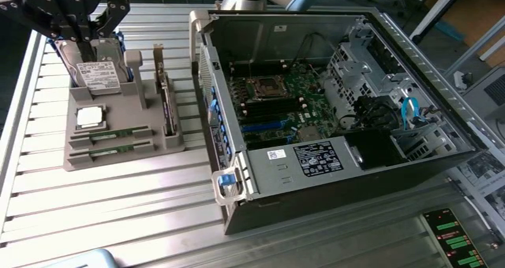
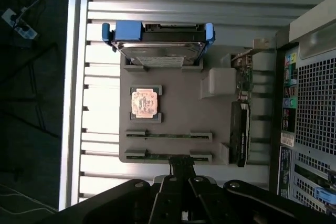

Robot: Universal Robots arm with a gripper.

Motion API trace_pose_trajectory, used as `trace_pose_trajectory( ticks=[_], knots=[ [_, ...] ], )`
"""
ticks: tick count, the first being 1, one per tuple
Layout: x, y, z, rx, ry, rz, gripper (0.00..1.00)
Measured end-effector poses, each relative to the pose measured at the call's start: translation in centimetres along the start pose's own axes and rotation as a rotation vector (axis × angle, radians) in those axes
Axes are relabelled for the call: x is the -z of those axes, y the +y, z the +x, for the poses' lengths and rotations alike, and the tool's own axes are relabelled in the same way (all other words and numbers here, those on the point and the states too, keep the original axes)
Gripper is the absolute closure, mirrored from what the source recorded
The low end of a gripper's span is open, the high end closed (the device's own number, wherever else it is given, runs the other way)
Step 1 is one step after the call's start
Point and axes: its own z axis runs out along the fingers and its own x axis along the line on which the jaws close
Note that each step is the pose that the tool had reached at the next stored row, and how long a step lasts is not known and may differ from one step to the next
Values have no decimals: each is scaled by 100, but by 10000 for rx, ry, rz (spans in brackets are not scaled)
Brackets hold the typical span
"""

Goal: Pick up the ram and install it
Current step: 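Pick up the ram and move it above insertion slot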

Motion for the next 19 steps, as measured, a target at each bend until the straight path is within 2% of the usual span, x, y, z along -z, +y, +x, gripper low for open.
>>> trace_pose_trajectory(
  ticks=[19],
  knots=[
    [-2, 0, 0, 3539, 142, 100, 89]
  ],
)
